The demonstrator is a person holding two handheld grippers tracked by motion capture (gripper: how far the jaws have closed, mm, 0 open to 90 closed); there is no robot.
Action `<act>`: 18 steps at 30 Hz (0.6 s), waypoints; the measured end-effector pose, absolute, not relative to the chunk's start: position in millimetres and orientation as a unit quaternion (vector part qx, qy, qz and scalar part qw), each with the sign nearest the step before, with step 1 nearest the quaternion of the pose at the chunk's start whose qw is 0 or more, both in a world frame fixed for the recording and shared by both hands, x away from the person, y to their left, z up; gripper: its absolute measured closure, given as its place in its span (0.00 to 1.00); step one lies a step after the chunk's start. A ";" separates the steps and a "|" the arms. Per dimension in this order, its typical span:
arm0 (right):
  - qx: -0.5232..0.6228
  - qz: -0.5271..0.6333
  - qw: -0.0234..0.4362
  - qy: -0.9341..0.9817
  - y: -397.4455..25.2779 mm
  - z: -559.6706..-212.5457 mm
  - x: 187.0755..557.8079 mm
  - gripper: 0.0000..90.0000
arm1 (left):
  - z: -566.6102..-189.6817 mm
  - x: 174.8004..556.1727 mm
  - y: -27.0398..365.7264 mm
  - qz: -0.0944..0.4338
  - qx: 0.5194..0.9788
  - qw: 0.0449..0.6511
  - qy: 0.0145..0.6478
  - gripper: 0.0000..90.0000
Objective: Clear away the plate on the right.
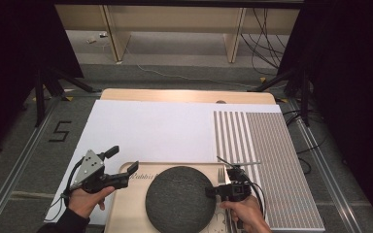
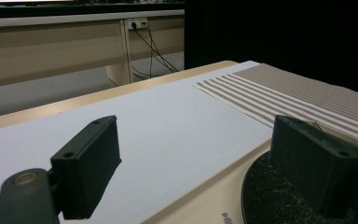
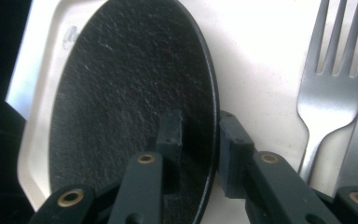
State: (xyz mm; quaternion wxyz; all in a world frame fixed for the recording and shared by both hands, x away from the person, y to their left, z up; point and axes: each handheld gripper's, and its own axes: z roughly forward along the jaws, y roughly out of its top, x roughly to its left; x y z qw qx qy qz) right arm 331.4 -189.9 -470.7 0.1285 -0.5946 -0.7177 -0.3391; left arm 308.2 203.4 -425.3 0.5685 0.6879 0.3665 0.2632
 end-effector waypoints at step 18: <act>-0.576 -0.369 0.085 -0.724 -194.3 -454.2 331.4 0.53 | -426.3 308.5 202.8 0.259 0.692 0.566 0.366 0.17</act>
